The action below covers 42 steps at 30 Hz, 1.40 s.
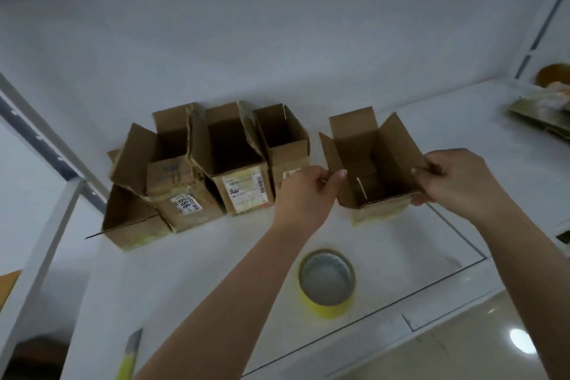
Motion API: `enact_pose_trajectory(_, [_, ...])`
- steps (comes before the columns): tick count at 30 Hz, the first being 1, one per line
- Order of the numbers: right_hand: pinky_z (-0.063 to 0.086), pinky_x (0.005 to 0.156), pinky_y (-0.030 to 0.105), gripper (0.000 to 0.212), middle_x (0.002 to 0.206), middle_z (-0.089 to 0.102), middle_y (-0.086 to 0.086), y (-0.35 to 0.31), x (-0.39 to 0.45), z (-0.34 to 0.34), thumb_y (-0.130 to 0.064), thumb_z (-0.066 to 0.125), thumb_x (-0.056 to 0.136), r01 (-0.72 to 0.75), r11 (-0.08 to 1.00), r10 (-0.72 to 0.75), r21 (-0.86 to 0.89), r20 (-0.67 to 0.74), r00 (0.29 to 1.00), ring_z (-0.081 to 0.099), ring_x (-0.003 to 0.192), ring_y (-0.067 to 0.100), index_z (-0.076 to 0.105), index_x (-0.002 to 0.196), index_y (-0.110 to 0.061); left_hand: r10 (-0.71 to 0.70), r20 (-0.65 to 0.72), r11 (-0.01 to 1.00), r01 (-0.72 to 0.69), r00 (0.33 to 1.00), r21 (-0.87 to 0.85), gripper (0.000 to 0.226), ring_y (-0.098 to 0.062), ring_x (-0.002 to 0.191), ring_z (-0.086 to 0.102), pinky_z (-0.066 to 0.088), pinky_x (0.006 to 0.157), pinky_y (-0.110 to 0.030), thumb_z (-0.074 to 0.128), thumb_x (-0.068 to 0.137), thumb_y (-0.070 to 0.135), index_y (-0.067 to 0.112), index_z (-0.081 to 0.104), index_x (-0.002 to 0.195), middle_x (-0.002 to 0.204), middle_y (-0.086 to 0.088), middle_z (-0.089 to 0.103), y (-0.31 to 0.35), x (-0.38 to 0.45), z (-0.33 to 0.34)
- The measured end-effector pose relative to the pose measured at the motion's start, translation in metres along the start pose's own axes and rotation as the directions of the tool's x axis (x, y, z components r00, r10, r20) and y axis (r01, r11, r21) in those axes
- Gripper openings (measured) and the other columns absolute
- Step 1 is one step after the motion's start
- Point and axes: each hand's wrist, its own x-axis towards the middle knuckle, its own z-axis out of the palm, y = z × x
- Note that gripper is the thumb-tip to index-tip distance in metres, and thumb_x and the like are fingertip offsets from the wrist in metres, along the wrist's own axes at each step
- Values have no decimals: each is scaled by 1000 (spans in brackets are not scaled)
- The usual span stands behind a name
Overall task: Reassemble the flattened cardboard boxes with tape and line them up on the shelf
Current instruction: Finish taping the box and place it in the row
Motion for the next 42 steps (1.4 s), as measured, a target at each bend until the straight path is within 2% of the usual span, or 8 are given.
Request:
enact_pose_trajectory(4, [33, 45, 14, 32, 50, 60, -7, 35, 42, 19, -14, 56, 95, -33, 988, 46, -151, 83, 996, 57, 49, 0, 56, 62, -11, 74, -184, 965, -24, 980, 261, 31, -14, 97, 63, 29, 113, -48, 51, 96, 49, 25, 69, 103, 98, 9, 72, -6, 24, -7])
enact_pose_trajectory(11, [55, 78, 33, 22, 59, 71, 0, 37, 107, 45, -30, 61, 95, -131, 990, 119, 58, 180, 976, 69, 68, 14, 65, 87, -10, -39, -204, 733, 167, 978, 659, 49, -33, 149, 4, 7, 116, -61, 54, 96, 41, 29, 44, 142, 157, -8, 24, -35, 64, -31])
enact_pose_trajectory(15, [55, 86, 43, 21, 83, 73, 12, 16, 135, 64, -21, 62, 94, -126, 987, 102, 98, 222, 970, 71, 81, 28, 66, 93, -1, -69, -183, 699, 179, 981, 692, 32, -33, 150, -3, 3, 115, -64, 50, 99, 37, 31, 57, 130, 158, -10, 23, -38, 74, -30])
enact_pose_trajectory(18, [55, 89, 49, 21, 77, 71, 10, 7, 150, 76, -20, 57, 98, -180, 963, 120, 199, 282, 952, 73, 80, 31, 62, 87, -2, -59, -215, 706, 193, 975, 682, 24, -32, 150, 1, 2, 115, -64, 51, 99, 33, 31, 64, 120, 155, -9, 30, -38, 78, -31])
enact_pose_trajectory(25, [57, 71, 32, 27, 103, 70, 25, -9, 164, 92, -13, 48, 100, -171, 959, 77, 228, 370, 926, 71, 80, 30, 61, 113, 7, -72, -254, 706, 229, 964, 670, 21, -31, 150, 6, 0, 115, -64, 53, 98, 32, 35, 68, 112, 152, -7, 35, -40, 83, -32])
enact_pose_trajectory(31, [51, 98, 44, 54, 135, 55, 20, -19, 158, 89, -11, 52, 100, -183, 973, 99, 141, 461, 882, 67, 103, 34, 31, 148, -5, -108, -252, 712, 252, 962, 656, 21, -32, 150, 7, 0, 115, -64, 54, 98, 30, 33, 66, 115, 151, -8, 36, -37, 82, -32])
enact_pose_trajectory(37, [45, 101, 37, 52, 138, 52, 17, -3, 138, 70, -24, 51, 100, 89, 996, -79, -18, 312, 947, 57, 119, 32, 35, 146, -7, -10, -257, 733, 181, 966, 656, 37, -30, 149, 11, 3, 116, -63, 53, 97, 31, 27, 53, 134, 151, -9, 37, -33, 66, -35])
enact_pose_trajectory(42, [43, 98, 38, 51, 132, 56, 16, 4, 95, 59, -27, 51, 99, 241, 956, -194, -168, 258, 947, 55, 119, 33, 35, 145, -12, 186, -137, 750, -50, 973, 660, 36, -30, 147, 19, 8, 118, -61, 56, 96, 26, 21, 56, 131, 146, -7, 44, -13, 42, -21])
